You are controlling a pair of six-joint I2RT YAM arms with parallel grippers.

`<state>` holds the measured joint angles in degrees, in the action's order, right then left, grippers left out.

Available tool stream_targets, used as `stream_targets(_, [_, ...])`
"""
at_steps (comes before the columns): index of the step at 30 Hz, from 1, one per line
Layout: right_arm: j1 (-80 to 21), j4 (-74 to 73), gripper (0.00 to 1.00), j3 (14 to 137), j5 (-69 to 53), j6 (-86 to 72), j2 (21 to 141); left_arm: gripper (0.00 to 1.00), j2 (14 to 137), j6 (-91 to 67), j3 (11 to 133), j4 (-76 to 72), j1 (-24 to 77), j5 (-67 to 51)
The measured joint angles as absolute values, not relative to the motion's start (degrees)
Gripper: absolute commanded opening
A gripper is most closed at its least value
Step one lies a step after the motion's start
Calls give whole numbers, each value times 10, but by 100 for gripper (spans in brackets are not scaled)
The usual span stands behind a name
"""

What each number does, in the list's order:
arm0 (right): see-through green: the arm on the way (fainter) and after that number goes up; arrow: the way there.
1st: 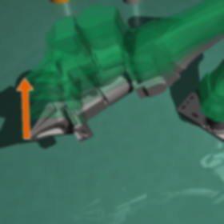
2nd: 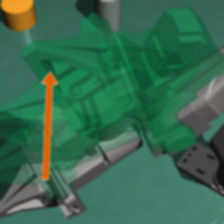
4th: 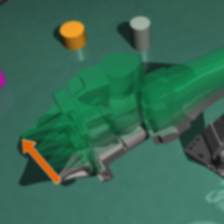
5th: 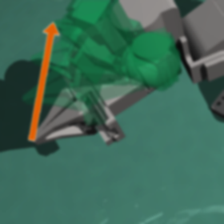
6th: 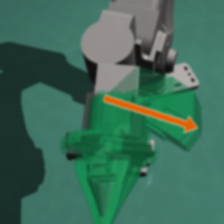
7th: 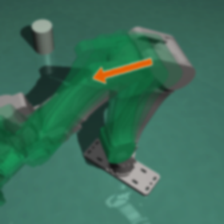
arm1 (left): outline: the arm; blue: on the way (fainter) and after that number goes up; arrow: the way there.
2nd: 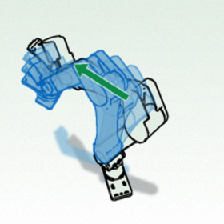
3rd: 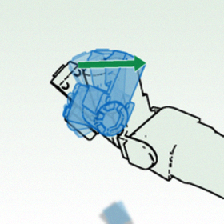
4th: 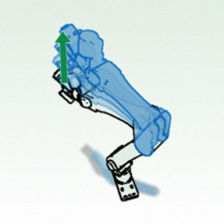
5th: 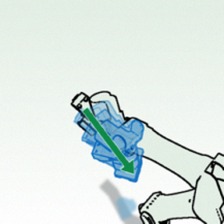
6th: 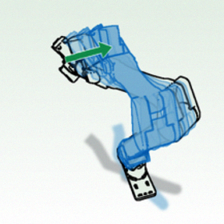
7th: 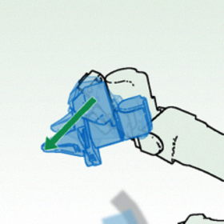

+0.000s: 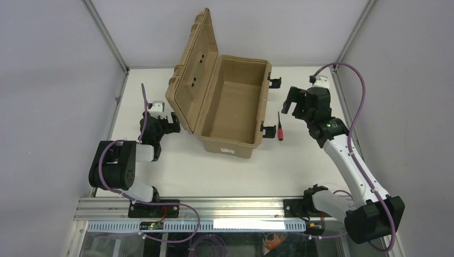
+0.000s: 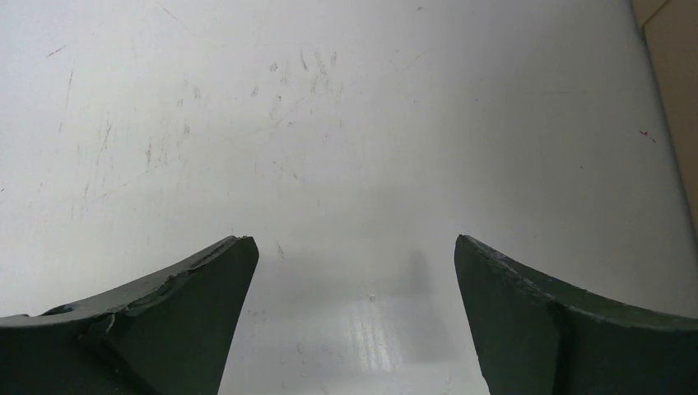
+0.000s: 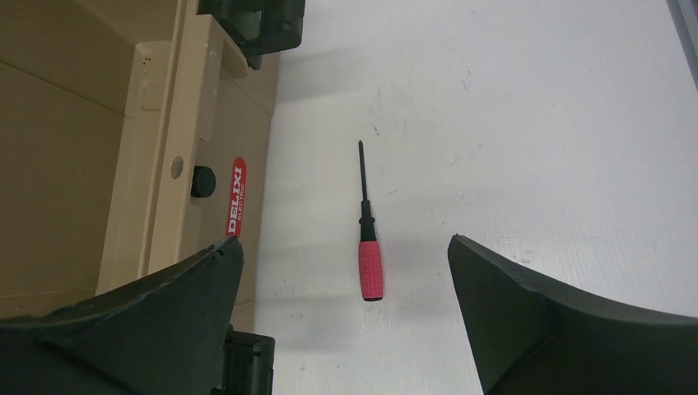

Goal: Put the screwdriver in the bin
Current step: Pick up the screwdriver from the center of the board.

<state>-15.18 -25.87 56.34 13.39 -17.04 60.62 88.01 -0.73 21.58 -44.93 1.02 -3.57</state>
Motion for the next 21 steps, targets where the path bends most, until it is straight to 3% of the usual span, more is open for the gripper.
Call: stream_targets(21, [-152, -299, 99, 604, 127, -170, 634, 99, 880, -7, 216, -449, 10, -36])
